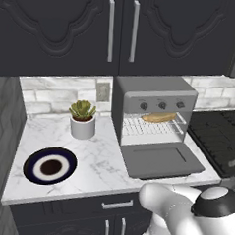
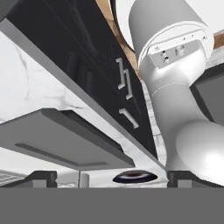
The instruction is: Pull the toaster oven rack outwards. Pick up the baguette from the plate and place it on the toaster oven rack. Close the toaster oven door fully and set the temperature to the lowest setting.
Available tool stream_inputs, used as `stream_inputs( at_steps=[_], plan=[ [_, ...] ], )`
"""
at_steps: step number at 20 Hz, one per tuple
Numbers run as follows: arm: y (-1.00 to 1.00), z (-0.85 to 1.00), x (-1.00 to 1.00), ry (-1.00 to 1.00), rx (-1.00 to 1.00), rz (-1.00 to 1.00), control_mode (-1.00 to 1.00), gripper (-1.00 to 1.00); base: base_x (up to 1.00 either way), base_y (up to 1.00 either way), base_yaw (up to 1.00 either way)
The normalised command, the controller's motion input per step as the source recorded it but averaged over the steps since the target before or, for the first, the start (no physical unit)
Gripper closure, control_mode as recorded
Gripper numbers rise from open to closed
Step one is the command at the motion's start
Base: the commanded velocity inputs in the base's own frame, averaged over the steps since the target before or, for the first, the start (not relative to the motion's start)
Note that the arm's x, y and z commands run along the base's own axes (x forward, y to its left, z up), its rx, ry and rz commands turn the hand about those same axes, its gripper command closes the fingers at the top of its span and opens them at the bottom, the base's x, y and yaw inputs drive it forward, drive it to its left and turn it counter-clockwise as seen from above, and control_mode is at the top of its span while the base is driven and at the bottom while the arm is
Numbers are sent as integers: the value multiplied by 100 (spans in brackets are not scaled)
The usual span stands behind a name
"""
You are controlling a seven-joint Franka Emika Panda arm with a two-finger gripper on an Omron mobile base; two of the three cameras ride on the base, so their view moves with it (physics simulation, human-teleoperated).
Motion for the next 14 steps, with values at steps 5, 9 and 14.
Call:
stream_inputs(
  at_steps=[5,9,14],
  plan=[
    [28,-25,3,-1,3,2,-100,-100,0,0,0],
    [9,-18,5,0,5,4,-100,-100,0,0,0],
    [0,-10,11,0,8,5,-100,-100,0,0,0]
  ],
)
